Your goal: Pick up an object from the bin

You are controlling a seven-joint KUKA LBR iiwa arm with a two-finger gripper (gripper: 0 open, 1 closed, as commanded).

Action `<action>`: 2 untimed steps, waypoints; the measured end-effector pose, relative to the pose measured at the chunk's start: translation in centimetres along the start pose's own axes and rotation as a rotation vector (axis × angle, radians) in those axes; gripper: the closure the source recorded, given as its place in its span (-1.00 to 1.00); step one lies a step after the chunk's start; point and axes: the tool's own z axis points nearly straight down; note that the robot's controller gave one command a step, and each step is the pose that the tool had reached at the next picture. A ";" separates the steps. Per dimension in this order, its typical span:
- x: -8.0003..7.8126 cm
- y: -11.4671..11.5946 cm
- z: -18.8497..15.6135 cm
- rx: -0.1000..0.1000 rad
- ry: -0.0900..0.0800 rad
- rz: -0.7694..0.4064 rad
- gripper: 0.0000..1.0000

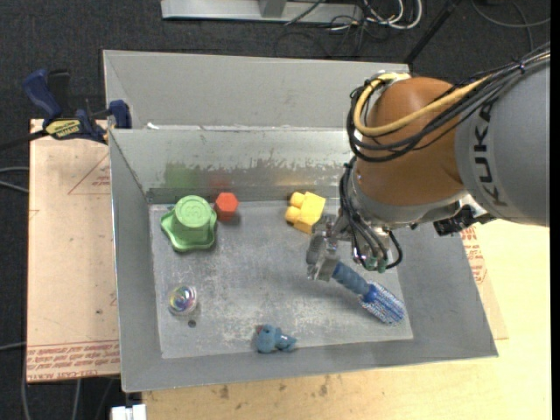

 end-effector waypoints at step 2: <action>-1.1 3.5 4.3 0.001 0.010 -0.211 -1.00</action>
Offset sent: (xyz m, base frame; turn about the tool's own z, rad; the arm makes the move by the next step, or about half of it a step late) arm 0.0000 0.0000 0.0000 0.0000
